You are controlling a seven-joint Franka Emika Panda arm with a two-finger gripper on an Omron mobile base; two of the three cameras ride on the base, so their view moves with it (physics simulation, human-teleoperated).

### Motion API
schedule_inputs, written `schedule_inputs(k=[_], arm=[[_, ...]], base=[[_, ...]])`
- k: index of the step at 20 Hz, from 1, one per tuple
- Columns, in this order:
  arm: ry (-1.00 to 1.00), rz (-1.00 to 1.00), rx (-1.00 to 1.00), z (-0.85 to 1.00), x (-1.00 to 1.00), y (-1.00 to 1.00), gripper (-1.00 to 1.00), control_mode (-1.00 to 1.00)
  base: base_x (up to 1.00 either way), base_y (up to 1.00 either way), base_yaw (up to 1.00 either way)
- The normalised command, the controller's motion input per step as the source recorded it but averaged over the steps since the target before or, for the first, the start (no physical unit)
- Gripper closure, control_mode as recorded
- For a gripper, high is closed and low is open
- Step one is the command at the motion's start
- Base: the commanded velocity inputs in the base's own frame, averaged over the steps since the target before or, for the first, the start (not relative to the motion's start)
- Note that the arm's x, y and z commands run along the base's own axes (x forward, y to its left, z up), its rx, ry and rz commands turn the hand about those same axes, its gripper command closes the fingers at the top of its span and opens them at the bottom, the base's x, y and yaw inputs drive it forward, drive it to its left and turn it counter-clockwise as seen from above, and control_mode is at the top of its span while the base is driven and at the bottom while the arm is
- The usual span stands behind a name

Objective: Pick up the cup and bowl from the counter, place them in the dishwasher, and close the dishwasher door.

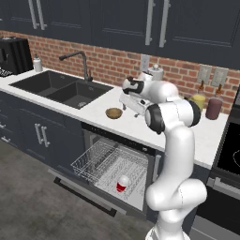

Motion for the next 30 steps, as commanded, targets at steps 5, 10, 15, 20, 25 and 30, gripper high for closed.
schedule_inputs(k=[5,10,15,20,25,30], arm=[[0.16,-0.02,0.02,-0.16,0.52,0.0,-1.0,-1.0],[0.03,0.0,0.0,-0.32,0.21,0.11,-1.0,-1.0],[0.0,0.0,0.0,-0.26,0.06,0.08,-1.0,-1.0],[-0.02,0.0,0.0,-0.18,0.17,0.09,-1.0,-1.0],[-0.08,0.0,0.0,-0.23,0.19,0.23,-1.0,-1.0],[-0.14,0.0,0.0,-0.12,0.17,0.27,-1.0,-1.0]], base=[[0.0,0.0,0.0],[0.0,0.0,0.0],[0.0,0.0,0.0],[0.0,0.0,0.0],[0.0,0.0,0.0],[0.0,0.0,0.0]])
